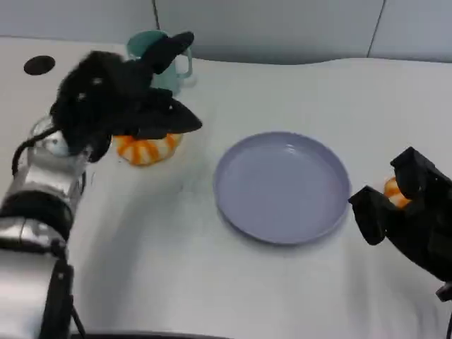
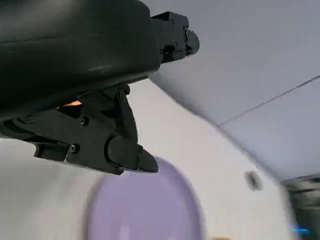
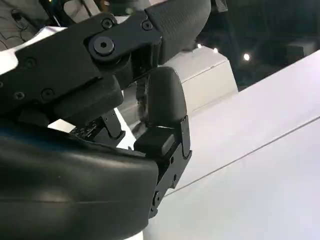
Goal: Grasp the bread from the table and place it into the plate.
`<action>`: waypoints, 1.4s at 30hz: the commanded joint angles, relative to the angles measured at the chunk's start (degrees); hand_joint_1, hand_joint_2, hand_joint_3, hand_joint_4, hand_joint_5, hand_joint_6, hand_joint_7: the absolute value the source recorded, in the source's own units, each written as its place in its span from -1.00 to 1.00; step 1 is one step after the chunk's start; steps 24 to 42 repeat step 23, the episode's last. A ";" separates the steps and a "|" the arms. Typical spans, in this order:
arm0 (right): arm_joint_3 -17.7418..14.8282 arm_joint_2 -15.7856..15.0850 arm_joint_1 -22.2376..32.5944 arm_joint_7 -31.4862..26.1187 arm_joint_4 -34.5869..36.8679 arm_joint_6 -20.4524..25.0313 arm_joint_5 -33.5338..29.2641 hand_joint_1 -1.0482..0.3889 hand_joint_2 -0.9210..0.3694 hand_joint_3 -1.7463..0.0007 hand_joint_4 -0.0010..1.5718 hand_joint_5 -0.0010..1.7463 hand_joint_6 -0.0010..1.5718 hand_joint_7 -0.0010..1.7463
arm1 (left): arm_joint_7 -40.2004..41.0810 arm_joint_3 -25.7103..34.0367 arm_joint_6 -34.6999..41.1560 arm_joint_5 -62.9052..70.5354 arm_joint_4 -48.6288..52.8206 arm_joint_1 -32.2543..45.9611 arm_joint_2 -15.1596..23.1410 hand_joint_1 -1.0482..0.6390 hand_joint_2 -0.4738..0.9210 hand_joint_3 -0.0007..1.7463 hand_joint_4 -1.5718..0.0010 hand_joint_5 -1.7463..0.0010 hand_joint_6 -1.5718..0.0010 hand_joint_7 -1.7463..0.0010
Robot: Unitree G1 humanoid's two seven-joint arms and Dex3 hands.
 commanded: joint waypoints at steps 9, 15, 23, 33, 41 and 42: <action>-1.63 -1.97 -2.60 -0.45 6.02 -2.77 -3.37 -0.11 -0.88 1.00 0.12 1.00 -0.17 1.00 | -14.90 17.49 54.49 -36.14 -22.84 20.99 -8.38 -0.57 1.00 -0.22 0.53 -1.00 0.83 -1.00; -2.54 -2.76 -3.96 1.23 10.63 -5.47 -4.58 -0.13 -0.89 1.00 0.12 1.00 -0.17 1.00 | -14.07 18.49 66.92 -41.42 -30.61 26.91 -9.96 -0.71 1.00 -0.25 0.48 -1.00 0.86 -1.00; -2.87 -2.68 -5.25 0.22 14.24 -7.47 -6.12 -0.13 -0.90 0.99 0.13 1.00 -0.17 1.00 | -43.37 10.73 63.96 -34.62 -13.89 20.87 -3.18 -0.89 1.00 -0.24 0.23 -1.00 0.52 -1.00; -2.87 -2.68 -5.25 0.22 14.24 -7.47 -6.12 -0.13 -0.90 0.99 0.13 1.00 -0.17 1.00 | -43.37 10.73 63.96 -34.62 -13.89 20.87 -3.18 -0.89 1.00 -0.24 0.23 -1.00 0.52 -1.00; -2.87 -2.68 -5.25 0.22 14.24 -7.47 -6.12 -0.13 -0.90 0.99 0.13 1.00 -0.17 1.00 | -43.37 10.73 63.96 -34.62 -13.89 20.87 -3.18 -0.89 1.00 -0.24 0.23 -1.00 0.52 -1.00; -2.87 -2.68 -5.25 0.22 14.24 -7.47 -6.12 -0.13 -0.90 0.99 0.13 1.00 -0.17 1.00 | -43.37 10.73 63.96 -34.62 -13.89 20.87 -3.18 -0.89 1.00 -0.24 0.23 -1.00 0.52 -1.00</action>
